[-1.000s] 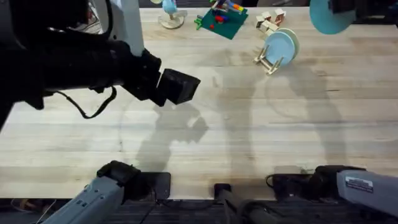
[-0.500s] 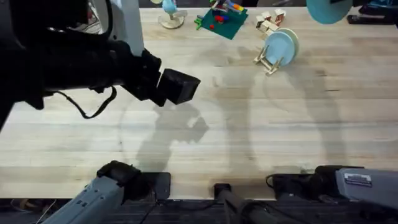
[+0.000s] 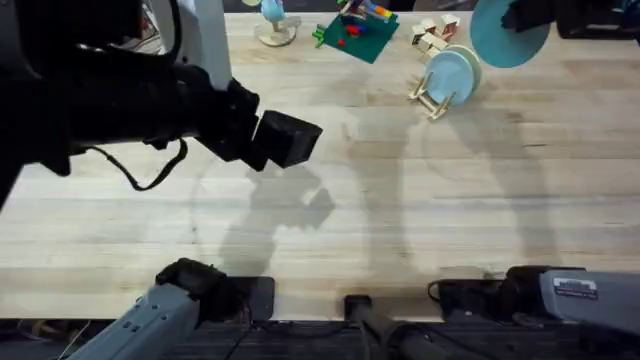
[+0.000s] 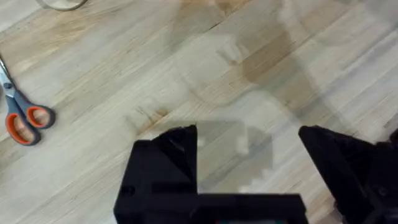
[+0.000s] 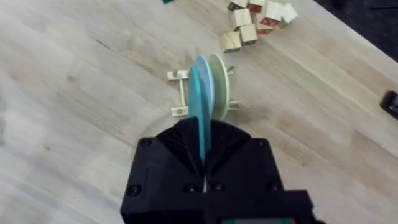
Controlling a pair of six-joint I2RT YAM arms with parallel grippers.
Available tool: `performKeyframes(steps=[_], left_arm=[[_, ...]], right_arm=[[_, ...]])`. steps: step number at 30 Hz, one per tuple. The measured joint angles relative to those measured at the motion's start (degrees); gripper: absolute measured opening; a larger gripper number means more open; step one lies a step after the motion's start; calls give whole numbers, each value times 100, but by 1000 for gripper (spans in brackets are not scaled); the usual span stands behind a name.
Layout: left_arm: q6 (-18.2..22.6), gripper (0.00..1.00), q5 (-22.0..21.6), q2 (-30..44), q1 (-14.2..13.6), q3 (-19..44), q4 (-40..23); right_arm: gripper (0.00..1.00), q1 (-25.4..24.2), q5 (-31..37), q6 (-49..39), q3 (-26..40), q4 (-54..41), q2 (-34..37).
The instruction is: Pick up the plates from the table one by one and place each into a slot on the dish rack.
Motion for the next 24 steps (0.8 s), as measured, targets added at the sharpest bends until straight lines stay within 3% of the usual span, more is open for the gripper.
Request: performKeyframes(steps=[24], left_arm=[[0, 995, -2, 0, 0, 0, -127]], right_arm=[[31, 262, -126, -224, 0, 40, 1057]])
